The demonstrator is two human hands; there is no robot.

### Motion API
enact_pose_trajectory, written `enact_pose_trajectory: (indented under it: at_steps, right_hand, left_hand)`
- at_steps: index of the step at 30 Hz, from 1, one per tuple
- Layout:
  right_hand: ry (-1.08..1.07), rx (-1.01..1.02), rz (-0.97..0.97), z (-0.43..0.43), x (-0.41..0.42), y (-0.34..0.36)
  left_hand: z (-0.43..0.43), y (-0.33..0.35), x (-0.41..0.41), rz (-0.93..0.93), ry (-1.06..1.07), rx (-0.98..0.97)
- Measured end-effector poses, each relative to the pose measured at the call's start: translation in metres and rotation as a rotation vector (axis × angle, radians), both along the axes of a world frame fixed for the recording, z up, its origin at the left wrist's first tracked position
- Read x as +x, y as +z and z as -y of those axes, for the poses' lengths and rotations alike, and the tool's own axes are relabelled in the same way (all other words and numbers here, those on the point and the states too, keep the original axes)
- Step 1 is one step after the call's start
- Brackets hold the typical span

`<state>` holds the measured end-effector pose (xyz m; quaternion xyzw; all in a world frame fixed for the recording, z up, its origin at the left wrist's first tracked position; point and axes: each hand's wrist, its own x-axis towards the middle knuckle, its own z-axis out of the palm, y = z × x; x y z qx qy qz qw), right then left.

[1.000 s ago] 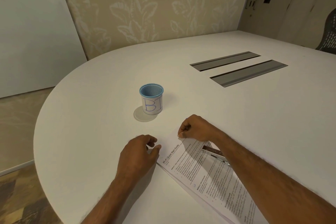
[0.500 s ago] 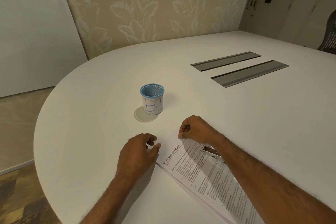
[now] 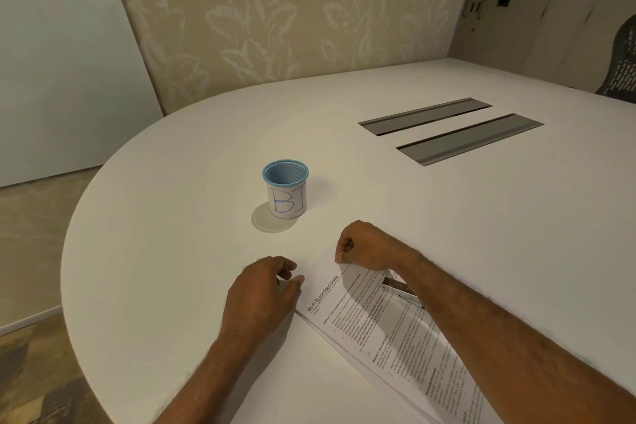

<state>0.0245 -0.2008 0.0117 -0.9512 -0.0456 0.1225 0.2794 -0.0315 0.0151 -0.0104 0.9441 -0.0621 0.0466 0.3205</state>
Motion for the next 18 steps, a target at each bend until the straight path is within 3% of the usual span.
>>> enact_pose_trajectory:
  at_steps: [11, 18]
  right_hand:
    - [0.136, -0.050, 0.186, 0.000, -0.008, -0.002]
    - [0.015, 0.268, 0.359, -0.010, -0.001, 0.026]
  left_hand:
    - [-0.002, 0.000, 0.004, 0.013, 0.000, 0.004]
    - [-0.003, 0.003, 0.006, 0.015, 0.002, 0.012]
